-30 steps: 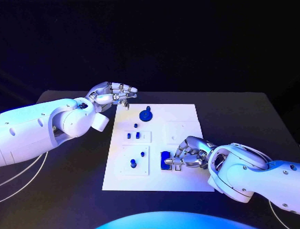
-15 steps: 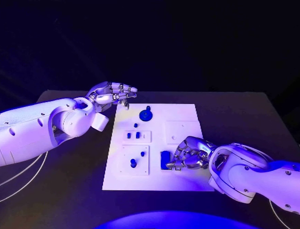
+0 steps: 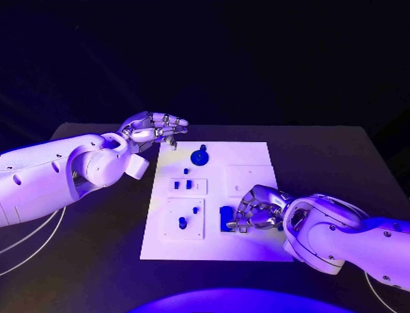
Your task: Assemble the parts on the task board
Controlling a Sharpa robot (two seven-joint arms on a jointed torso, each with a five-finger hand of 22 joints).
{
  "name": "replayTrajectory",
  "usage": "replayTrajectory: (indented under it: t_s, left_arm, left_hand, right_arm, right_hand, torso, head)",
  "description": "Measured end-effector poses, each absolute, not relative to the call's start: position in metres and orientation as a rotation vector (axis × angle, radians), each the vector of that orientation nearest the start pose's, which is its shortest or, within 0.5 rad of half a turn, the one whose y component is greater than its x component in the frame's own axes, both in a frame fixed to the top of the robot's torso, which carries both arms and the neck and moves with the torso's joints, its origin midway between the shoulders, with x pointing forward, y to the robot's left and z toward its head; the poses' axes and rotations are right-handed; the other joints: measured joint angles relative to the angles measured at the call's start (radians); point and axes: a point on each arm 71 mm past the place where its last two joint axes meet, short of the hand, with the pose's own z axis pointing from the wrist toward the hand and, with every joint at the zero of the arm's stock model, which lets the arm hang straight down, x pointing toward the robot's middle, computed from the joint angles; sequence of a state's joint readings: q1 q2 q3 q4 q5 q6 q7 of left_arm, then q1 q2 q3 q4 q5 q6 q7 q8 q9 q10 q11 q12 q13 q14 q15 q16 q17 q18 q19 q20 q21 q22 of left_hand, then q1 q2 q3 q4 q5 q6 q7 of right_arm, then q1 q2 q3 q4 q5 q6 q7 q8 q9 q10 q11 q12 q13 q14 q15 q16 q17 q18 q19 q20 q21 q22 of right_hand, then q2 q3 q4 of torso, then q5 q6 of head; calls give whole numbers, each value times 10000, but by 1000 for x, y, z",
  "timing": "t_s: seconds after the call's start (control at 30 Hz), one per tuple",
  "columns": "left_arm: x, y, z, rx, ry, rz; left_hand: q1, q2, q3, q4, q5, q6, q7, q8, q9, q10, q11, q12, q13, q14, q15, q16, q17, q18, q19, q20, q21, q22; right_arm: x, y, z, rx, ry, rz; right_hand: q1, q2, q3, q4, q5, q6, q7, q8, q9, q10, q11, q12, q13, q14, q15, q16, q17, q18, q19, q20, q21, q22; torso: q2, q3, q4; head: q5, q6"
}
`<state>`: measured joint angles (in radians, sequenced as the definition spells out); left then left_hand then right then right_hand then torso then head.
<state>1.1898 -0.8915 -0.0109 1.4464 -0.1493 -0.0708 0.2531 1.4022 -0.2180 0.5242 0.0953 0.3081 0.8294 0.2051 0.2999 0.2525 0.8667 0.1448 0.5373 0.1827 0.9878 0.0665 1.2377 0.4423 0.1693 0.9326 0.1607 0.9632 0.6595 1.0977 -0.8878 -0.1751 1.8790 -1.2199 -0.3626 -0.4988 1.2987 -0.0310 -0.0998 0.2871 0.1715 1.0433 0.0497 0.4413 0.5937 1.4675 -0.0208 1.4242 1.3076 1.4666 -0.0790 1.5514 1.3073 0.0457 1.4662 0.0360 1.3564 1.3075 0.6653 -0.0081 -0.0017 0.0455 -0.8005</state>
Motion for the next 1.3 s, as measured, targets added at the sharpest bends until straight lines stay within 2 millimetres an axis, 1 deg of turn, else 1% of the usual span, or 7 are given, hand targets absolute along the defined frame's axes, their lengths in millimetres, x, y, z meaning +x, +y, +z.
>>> replayTrajectory:
  t_s: [0.1, 0.27, 0.47, 0.83, 1.07, 1.2, 1.3]
  left_arm:
    - [497, 243, -184, -10001, 16395, -15373]
    - [497, 244, -184, -10011, 16386, -15350]
    - [497, 245, -184, -10020, 16380, -15331]
    - [497, 246, -184, -10024, 16377, -15322]
    - [497, 246, -184, -10023, 16378, -15324]
    - [497, 245, -184, -10016, 16368, -15338]
    - [497, 245, -184, -9999, 16354, -15367]
  left_hand:
    - [0, 0, 0, 0, 0, 0, 0, 0, 0, 0, 0, 0, 0, 0, 0, 0, 0, 0, 0, 0, 0, 0]
    - [0, 0, 0, 0, 0, 0, 0, 0, 0, 0, 0, 0, 1, 0, 0, 0, 1, 0, 0, 0, 0, 0]
    - [0, 0, 0, 0, 0, 0, 0, 0, 0, 0, 0, 0, 1, 0, 0, 0, 1, 0, 0, 0, 0, 0]
    - [0, 0, 0, 0, 0, 0, 0, 0, 0, -37, -37, 0, 2, -36, 36, 0, 1, 0, 0, 0, -45, 0]
    - [0, 0, 0, 0, 0, 0, 0, 0, 0, -36, -37, 0, 2, -36, 36, 0, 2, 0, 0, 0, -45, 1]
    - [0, 0, 0, 0, 0, 0, 0, 0, 0, -36, -37, 0, 2, -36, 36, 0, -6, 0, 0, 0, -45, 1]
    - [0, 0, 0, 0, 0, 0, 0, 0, 0, -36, -37, 0, 2, -36, 36, 0, -6, 0, 0, 0, -45, 1]
  right_arm:
    - [368, -151, -256, 1931, 21034, 6619]
    - [367, -153, -256, 1891, 21048, 6629]
    - [367, -155, -256, 1826, 21052, 6711]
    - [367, -154, -256, 1705, 21098, 6923]
    - [368, -155, -257, 1708, 21089, 6892]
    - [370, -165, -256, 1921, 20909, 6727]
    - [375, -179, -249, 2209, 20519, 6512]
  right_hand:
    - [192, 60, 122, -18, -16, 0, 0, -42, -18, -1, 0, 1, 19, 0, 0, 0, 0, 0, 0, -73, 0, 0]
    - [230, 98, 125, -17, -16, 0, 0, -42, -18, -1, 1, 39, 45, 0, 0, 0, 0, -1, 0, -73, 0, -1]
    - [349, -18, 151, -16, -10, 0, 0, -41, -40, -2, 1, 41, 10, 0, 1, 0, 0, 0, 0, -73, 0, -1]
    - [348, -19, 151, -15, -10, 0, 0, -81, -42, -2, 2, 42, 11, 0, 1, 0, 7, -1, 0, -72, -1, -2]
    - [427, -98, 151, -15, -10, 0, 1, -81, -52, -2, 2, 41, 11, -1, 1, 0, 7, 0, 0, -72, -1, 6]
    - [532, -203, 151, -15, -10, -158, 50, -248, -122, -1, 3, -1, 11, 0, 1, 0, 6, 0, 0, -72, -167, 6]
    - [655, -327, 188, -11, -10, -370, 149, -398, -188, -13, 35, -63, 10, 0, 1, 0, 6, 0, 0, -72, -276, 5]
  torso:
    - [0, 0, 0]
    - [0, 2, -7]
    - [0, 5, -7]
    - [1, 5, -6]
    - [1, 0, -4]
    - [-7, 1, -6]
    - [-13, 2, -6]
  head:
    - [-21, -8]
    - [-36, -17]
    - [-20, -29]
    - [-12, -35]
    - [-12, -35]
    - [-12, -11]
    - [-43, 12]
